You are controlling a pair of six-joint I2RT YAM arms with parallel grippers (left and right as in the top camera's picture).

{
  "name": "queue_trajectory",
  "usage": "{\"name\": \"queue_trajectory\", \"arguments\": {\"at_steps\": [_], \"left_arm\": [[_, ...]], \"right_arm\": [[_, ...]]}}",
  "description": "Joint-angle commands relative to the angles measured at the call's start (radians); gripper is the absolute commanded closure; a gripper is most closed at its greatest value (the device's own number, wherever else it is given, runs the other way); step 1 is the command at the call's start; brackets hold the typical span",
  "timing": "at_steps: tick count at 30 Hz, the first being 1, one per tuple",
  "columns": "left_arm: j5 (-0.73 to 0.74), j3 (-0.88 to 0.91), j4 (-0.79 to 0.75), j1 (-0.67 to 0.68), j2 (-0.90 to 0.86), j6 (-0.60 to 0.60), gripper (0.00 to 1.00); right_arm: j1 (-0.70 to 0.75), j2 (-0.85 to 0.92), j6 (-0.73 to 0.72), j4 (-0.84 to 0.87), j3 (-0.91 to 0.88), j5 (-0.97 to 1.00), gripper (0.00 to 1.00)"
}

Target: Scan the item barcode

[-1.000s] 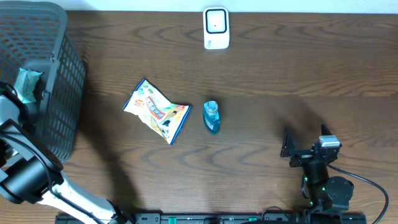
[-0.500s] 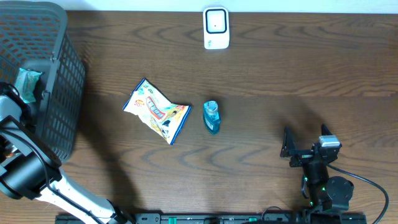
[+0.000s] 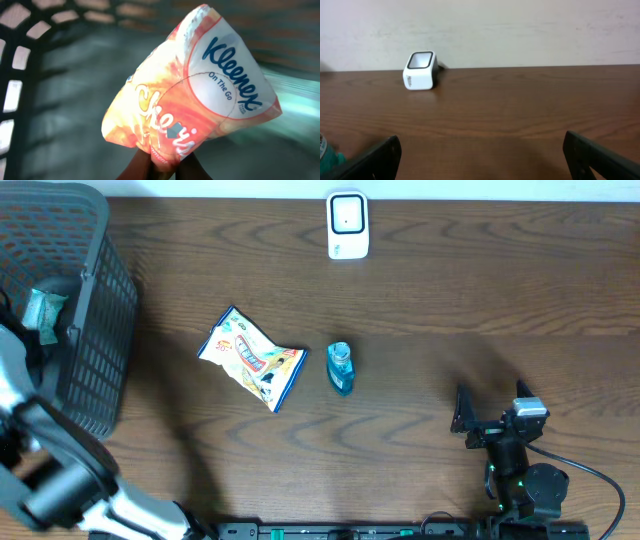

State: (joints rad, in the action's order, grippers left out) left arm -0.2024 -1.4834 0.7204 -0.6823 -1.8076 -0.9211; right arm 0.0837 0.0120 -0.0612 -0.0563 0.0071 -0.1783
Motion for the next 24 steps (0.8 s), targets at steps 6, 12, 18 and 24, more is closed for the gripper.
{"name": "queue_trajectory", "arguments": {"at_steps": [6,12,18,24], "left_arm": [[0.170,-0.042,-0.061,0.095,0.417,0.030,0.93],[0.270,-0.041,-0.122,0.275,0.649,0.031,0.93],[0.274,-0.039,-0.115,0.653,0.683,0.196,0.93],[0.274,-0.023,-0.113,1.052,0.533,0.497,0.92]], "right_arm": [[-0.007,-0.005,-0.012,-0.005,-0.002,0.008,0.01],[-0.007,-0.005,-0.012,-0.005,-0.002,0.008,0.01],[-0.007,-0.005,-0.012,-0.005,-0.002,0.008,0.01],[-0.007,-0.005,-0.012,-0.005,-0.002,0.008,0.01]]}}
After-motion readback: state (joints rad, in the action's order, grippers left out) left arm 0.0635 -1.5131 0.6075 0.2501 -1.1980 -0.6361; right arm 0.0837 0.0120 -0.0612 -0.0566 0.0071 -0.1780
